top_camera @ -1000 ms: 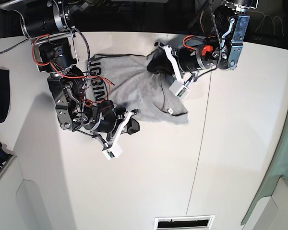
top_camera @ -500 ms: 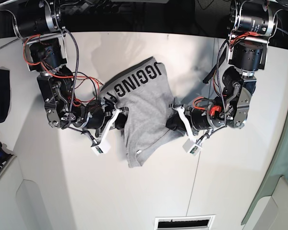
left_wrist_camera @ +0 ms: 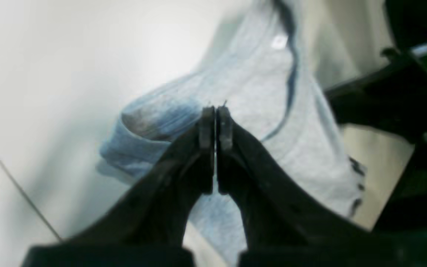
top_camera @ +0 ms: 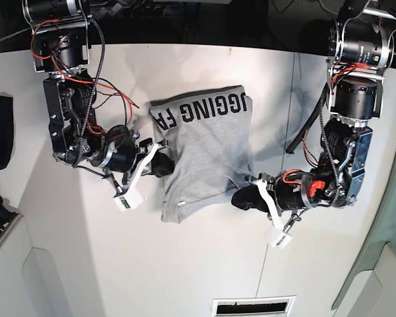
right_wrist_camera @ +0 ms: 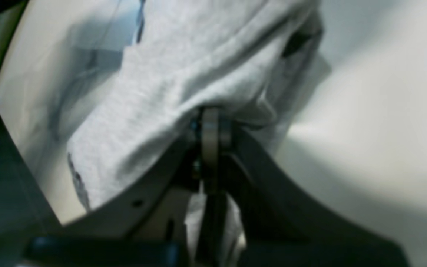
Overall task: Layout the t-shirt on the table in an organized manner, then fold the t-shirt properly
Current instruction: 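Press and square the folded shirt edges with both grippers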
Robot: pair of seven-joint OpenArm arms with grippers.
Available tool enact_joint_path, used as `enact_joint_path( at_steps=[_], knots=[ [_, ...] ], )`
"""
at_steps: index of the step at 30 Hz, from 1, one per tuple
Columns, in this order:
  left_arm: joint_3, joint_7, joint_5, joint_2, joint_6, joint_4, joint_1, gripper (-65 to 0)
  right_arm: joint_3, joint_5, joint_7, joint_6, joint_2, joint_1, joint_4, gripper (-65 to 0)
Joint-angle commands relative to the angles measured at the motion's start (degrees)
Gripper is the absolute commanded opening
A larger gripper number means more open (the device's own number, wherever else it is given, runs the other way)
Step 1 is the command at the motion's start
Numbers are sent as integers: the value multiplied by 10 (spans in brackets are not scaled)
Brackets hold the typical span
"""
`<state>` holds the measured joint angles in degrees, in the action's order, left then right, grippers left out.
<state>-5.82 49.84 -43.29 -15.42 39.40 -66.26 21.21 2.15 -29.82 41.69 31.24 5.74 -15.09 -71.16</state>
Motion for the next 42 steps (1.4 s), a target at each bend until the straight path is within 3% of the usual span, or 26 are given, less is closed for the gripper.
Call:
enact_joint_path(
  at_steps=[1,4,11,13,18,23,28,35,39,42],
  knots=[
    [2,10,-31,-9,6,-36,5,-637,-9,-23,-9,5,1,-14,-22,-650],
    [2,43,-54,-21,6,-102,-33,-637,-20,-46,-15,5,-2,-14,-49,-650],
    [2,32,-92,-20,6,-157,-141,-637,7,-55,-7,15,-30,-13,-65,-650],
    [2,-1,-63,-10,6,-156,-170,-637,38,-30,-19,16,-34,-14,-50,-650],
    [2,-105,74,25,6,-119,-218,-637,94,122,-100,9,-33,-12,37,-650],
    [2,-153,114,49,6,-50,-228,-637,94,144,-182,4,-17,-12,149,-650],
    [3,-146,109,49,6,-75,-222,-637,88,109,-176,5,-16,-12,121,-650],
    [3,-71,55,49,6,-221,-222,-637,83,91,-159,2,-19,-24,-12,-650],
    [3,-60,41,50,6,-240,-225,-637,83,143,-177,0,-28,-59,-9,-650],
    [3,-85,48,53,6,-231,-224,-637,83,176,-199,-6,-29,-89,34,-650]
  ],
)
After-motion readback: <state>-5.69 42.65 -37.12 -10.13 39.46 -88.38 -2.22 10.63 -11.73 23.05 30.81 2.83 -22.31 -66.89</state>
